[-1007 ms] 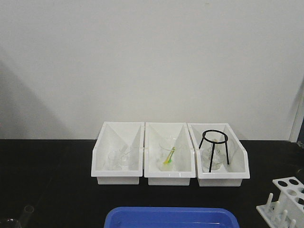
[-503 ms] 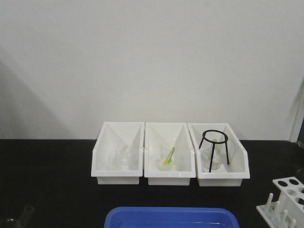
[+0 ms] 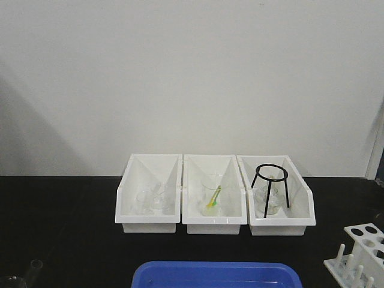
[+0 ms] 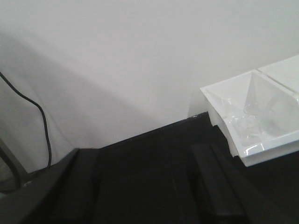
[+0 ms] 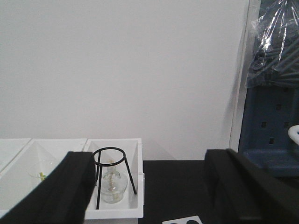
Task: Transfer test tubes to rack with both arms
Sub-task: 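Lower the left gripper onto the glass test tube in the beaker and grasp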
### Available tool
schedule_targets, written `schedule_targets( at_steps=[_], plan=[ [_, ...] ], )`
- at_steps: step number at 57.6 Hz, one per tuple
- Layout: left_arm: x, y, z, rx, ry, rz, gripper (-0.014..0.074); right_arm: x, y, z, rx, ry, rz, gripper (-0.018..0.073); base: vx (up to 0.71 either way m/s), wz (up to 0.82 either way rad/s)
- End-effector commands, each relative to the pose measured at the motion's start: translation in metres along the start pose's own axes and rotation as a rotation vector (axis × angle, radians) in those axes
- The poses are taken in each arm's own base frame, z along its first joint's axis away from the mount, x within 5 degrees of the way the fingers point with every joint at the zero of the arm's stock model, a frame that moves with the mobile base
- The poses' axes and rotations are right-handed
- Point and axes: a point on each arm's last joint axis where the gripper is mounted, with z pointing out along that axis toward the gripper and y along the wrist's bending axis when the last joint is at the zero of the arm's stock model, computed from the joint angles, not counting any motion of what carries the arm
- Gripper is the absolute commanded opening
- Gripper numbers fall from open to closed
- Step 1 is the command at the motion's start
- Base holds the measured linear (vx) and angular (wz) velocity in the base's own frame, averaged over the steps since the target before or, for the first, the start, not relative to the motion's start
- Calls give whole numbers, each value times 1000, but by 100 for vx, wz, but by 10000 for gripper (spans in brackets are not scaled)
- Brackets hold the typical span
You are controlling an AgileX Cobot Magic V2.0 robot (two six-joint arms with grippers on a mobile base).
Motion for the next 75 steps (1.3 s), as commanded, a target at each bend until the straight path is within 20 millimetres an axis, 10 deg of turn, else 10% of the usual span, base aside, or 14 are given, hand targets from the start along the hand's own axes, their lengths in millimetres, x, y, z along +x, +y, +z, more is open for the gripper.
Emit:
schedule_targets(
  at_steps=[1,39,75],
  plan=[
    [-13,1,3,3,-56,15,526,-20,0,-2,3,-122,-6,594,0,0],
    [95,-68,9,320,63,311,477,-21,0,-1,4,-128,-14,583,0,0],
    [106,-55,34,138,83,121,478,-21,0,-1,4,-127,-22,583,0,0]
  ],
)
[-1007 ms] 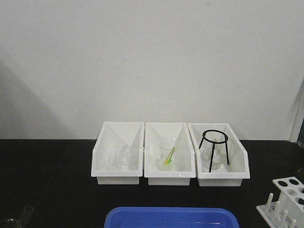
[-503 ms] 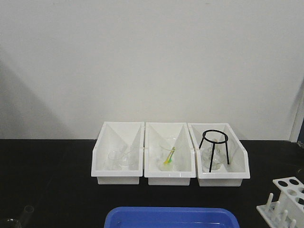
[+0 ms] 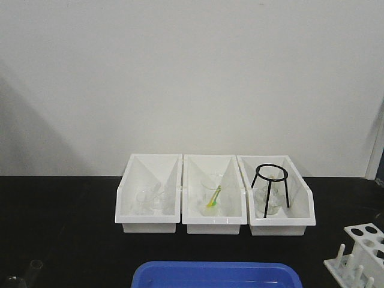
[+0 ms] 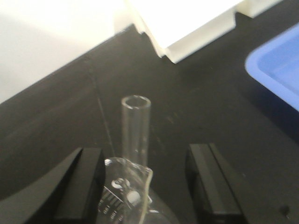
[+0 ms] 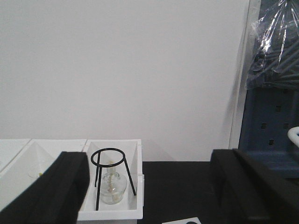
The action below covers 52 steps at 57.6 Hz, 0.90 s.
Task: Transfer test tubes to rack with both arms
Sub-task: 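Lower the left gripper onto the glass test tube in the beaker and grasp, then lift the test tube out of the beaker toward the right gripper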
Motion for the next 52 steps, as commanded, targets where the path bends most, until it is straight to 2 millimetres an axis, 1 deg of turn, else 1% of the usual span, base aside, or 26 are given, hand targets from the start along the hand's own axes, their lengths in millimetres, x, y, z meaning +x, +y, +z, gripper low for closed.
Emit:
schedule_targets(
  at_steps=[1,11,19,20,21,32,52],
  plan=[
    [-15,8,1,-64,-108,-9,478,-20,0,-1,4,-124,-18,583,0,0],
    [-8,6,14,-59,-81,-5,478,-20,0,-1,4,-124,-17,583,0,0],
    [-4,5,24,-73,-95,1,478,-20,0,-1,4,-123,-17,583,0,0],
    [1,3,34,-83,-103,6,478,-19,0,-1,4,-114,-17,583,0,0],
    [2,3,35,-84,-102,9,478,-19,0,-1,4,-114,-18,583,0,0],
    [5,2,43,-104,-126,54,478,-19,0,-1,4,-114,-18,583,0,0],
    [4,3,51,-135,-174,56,477,-19,0,-1,4,-114,-18,583,0,0]
  ],
)
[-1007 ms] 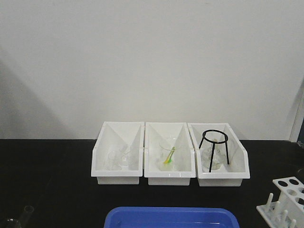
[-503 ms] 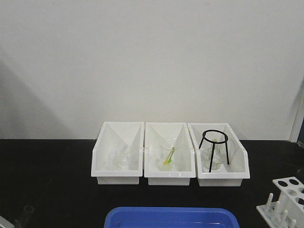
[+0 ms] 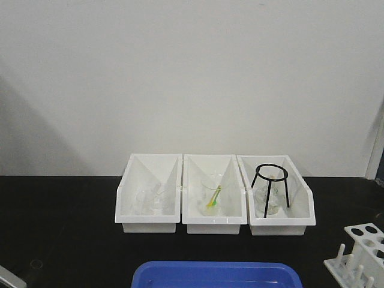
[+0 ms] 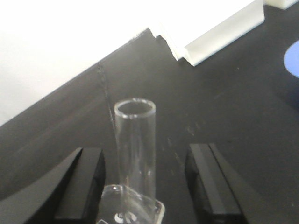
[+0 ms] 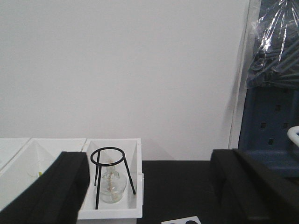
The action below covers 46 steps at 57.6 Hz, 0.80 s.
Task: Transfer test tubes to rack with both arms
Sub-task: 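Lift the test tube out of the beaker toward the right gripper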
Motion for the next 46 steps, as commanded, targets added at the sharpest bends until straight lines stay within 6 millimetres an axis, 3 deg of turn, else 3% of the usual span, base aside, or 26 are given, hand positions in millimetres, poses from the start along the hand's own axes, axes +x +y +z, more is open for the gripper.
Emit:
schedule_targets(
  at_steps=[1,21,46],
  plan=[
    [-18,10,4,-71,-114,-12,477,-20,-1,-1,4,-117,-15,583,0,0],
    [-24,13,17,-80,-112,-24,437,-20,0,-1,4,-116,-15,583,0,0],
    [-24,13,17,-81,-115,-23,-15,-18,0,-1,3,-95,-15,583,0,0]
  ],
)
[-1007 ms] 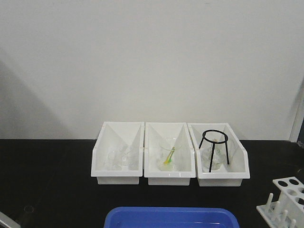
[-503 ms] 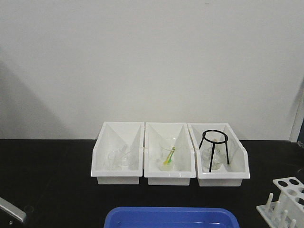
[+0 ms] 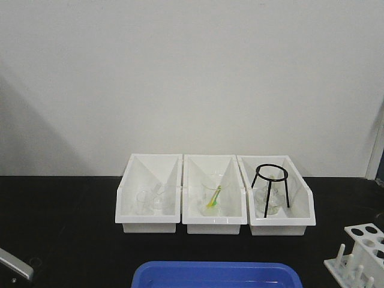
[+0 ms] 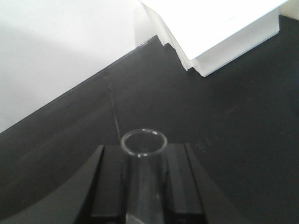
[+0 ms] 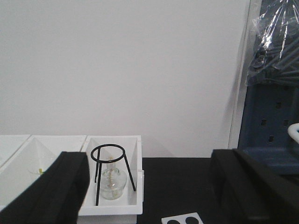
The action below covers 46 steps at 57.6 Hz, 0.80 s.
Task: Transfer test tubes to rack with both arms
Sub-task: 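Lift the test tube out of the beaker toward the right gripper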
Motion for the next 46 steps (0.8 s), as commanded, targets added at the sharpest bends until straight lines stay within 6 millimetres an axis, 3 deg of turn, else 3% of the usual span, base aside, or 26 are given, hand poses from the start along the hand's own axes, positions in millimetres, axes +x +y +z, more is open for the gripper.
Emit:
schedule_targets(
  at_steps=[1,13,25,35,46],
  plan=[
    [-17,9,0,-63,-109,-11,-25,-19,0,-1,4,-110,-15,583,0,0],
    [-23,13,-3,-87,-156,-12,-22,-19,0,-1,4,-110,-15,583,0,0],
    [-45,24,-21,-128,-252,-32,-22,-19,0,-1,4,-113,-15,583,0,0],
    [-70,35,-38,-122,-278,-46,-21,-19,0,-1,4,-113,-14,583,0,0],
    [-112,53,-55,-83,-269,-73,-21,-19,0,-1,4,-113,-14,583,0,0]
  ],
)
